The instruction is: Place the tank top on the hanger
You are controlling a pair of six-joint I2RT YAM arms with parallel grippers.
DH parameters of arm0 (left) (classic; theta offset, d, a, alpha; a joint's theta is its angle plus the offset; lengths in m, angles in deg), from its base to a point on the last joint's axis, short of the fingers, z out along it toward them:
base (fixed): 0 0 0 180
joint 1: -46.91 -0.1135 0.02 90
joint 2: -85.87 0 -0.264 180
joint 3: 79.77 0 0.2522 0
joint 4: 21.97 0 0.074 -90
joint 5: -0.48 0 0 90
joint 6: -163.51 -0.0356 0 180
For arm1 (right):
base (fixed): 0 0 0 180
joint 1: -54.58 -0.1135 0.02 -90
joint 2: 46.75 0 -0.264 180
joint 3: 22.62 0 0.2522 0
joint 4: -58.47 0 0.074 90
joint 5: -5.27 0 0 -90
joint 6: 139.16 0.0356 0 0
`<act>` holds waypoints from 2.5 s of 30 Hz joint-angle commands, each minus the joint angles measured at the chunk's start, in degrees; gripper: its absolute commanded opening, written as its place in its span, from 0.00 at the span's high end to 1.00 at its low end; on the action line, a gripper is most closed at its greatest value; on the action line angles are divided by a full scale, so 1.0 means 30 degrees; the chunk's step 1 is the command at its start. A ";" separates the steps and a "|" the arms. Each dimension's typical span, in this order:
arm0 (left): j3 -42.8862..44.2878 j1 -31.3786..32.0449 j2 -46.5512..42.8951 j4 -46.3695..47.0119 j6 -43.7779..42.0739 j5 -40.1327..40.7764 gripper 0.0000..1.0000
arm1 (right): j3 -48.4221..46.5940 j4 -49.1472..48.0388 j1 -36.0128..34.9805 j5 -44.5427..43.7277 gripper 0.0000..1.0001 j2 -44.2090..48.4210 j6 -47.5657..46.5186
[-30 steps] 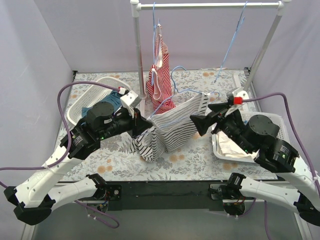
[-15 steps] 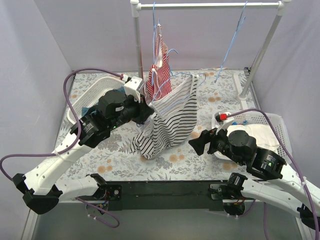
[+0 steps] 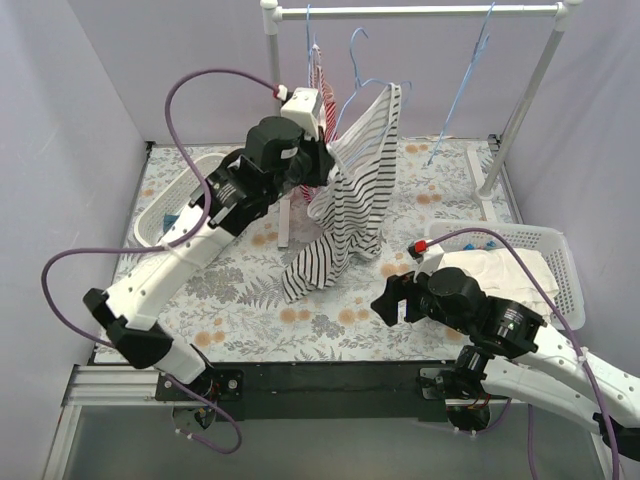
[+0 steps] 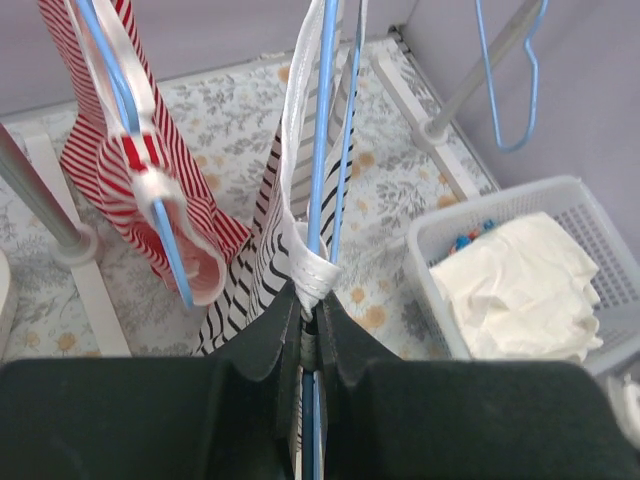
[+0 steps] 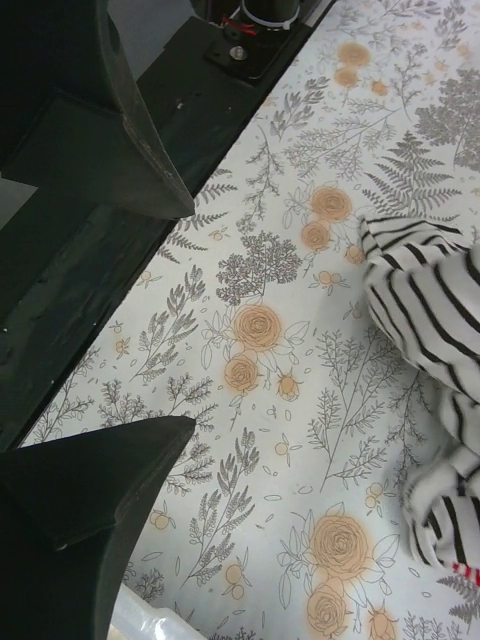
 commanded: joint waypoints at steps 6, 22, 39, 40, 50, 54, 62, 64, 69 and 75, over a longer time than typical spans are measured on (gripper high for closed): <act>0.5935 0.0379 0.3068 -0.0592 0.1221 0.2173 1.00 | -0.0607 -0.0940 -0.0050 0.0592 0.14 -0.0808 -0.0586; 0.2102 0.0848 -0.1847 -0.2640 0.1282 0.6155 1.00 | -0.0285 -0.1466 -0.0079 0.0562 0.14 -0.1248 -0.1084; 0.7750 0.0848 -0.1154 -0.7007 0.1340 0.2266 1.00 | -0.0667 -0.1499 -0.0050 0.0535 0.15 -0.2040 -0.1670; 0.7724 0.0848 -0.1064 -0.7037 0.1428 0.1594 1.00 | -0.0637 -0.1410 -0.0050 0.0215 0.15 -0.1924 -0.1612; 0.6525 0.0848 -0.1383 -0.5838 0.2365 -0.1519 1.00 | 0.0884 -0.3044 -0.0050 -0.0435 0.15 -0.0900 -0.1609; 0.5616 0.0819 -0.1883 -0.4697 0.2717 -0.0700 1.00 | 0.2963 -0.7521 -0.0050 0.0297 0.14 -0.0428 -0.2430; 0.5761 0.0819 -0.1298 -0.3523 0.3040 0.0210 1.00 | 0.4549 -1.7543 -0.0108 0.0505 0.15 -0.5074 -0.2637; 0.6258 0.0819 -0.0947 -0.3492 0.3011 0.0298 1.00 | 0.4432 -1.9800 -0.0457 -0.0195 0.15 -0.6281 -0.2724; 0.6816 0.0848 -0.0594 -0.3406 0.3011 0.0415 1.00 | 0.3115 -2.2383 -0.0957 -0.2038 0.13 -1.0676 -0.2668; 0.6963 0.0848 -0.0682 -0.3112 0.3069 0.0590 1.00 | 0.2032 -2.4346 -0.1016 -0.4093 0.11 -1.5043 -0.1875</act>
